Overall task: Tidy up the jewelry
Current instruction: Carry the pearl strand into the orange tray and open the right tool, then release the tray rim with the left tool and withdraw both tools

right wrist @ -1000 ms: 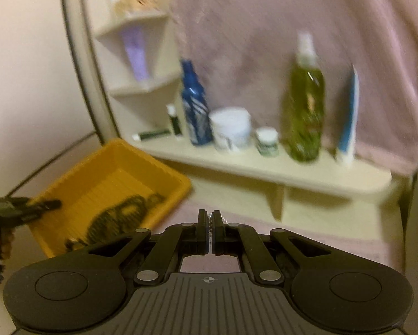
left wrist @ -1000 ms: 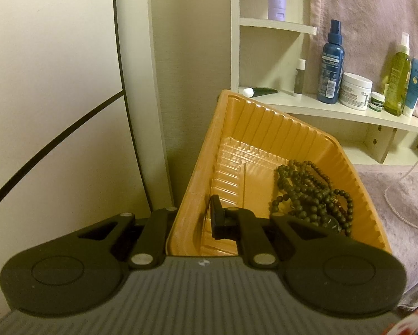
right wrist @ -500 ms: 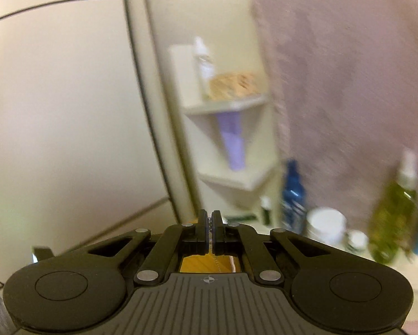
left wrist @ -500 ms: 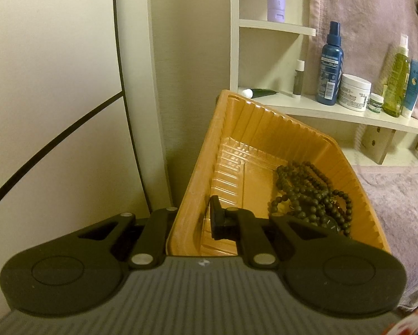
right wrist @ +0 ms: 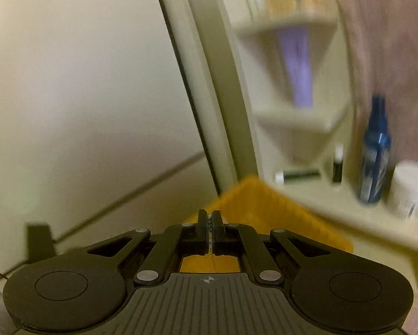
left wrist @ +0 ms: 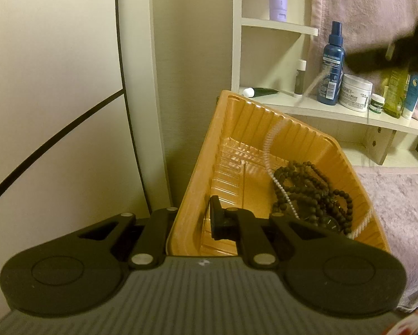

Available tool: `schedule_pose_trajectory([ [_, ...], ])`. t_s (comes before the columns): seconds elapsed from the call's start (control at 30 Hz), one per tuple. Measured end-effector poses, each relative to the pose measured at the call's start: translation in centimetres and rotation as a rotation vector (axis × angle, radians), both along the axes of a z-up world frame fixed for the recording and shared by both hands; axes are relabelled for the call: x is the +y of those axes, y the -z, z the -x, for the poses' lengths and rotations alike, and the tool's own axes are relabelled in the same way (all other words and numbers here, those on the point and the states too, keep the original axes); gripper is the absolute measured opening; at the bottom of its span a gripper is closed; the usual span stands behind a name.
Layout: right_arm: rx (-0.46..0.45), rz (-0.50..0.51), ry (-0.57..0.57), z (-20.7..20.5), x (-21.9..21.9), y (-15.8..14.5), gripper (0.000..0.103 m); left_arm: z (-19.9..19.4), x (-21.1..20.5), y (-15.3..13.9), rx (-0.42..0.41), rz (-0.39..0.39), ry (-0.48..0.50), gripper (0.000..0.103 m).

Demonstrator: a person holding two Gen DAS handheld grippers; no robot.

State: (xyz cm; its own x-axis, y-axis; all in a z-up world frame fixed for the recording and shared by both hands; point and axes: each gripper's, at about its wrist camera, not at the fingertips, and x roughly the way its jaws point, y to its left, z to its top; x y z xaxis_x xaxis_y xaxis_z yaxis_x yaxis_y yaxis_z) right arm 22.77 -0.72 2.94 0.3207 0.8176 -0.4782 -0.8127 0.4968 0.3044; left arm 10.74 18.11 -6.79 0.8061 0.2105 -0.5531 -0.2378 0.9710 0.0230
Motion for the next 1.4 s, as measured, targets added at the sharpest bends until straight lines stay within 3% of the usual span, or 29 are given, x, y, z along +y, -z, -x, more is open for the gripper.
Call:
schedule_pose_trajectory([
  [0.23, 0.047, 0.108, 0.011, -0.6, 2.2, 4.3, 0.003, -0.1, 0.2, 0.1, 0.001, 0.002, -0.001, 0.01],
  [0.27, 0.048, 0.121, 0.01, -0.6, 2.4, 4.7, 0.007, -0.1, 0.2, 0.2, 0.002, 0.003, -0.002, 0.01],
  [0.3, 0.05, 0.132, 0.007, -0.6, 2.5, 5.0, 0.013, -0.2, 0.3, 0.3, 0.004, 0.004, -0.003, 0.01],
  [0.37, 0.058, 0.126, 0.022, -0.5, 2.0, 5.4, 0.058, -0.3, 0.4, 0.4, 0.005, 0.009, -0.005, 0.01],
  [0.4, 0.06, 0.111, 0.04, -0.3, 1.3, 5.5, 0.062, -0.3, 0.4, 0.4, 0.005, 0.01, -0.006, 0.01],
  [0.63, 0.082, 0.105, 0.134, 0.3, -2.6, 5.8, 0.062, -0.5, 0.5, 0.6, 0.007, 0.008, -0.004, 0.01],
  [1.07, 0.265, 0.086, 0.368, -1.4, -10.6, 8.9, 0.062, -0.7, 0.9, 1.7, 0.022, 0.048, -0.025, 0.011],
  [1.4, 0.39, 0.027, 0.358, -0.6, -10.2, 10.8, 0.061, -0.6, 1.1, 2.0, 0.023, 0.061, -0.03, 0.011],
])
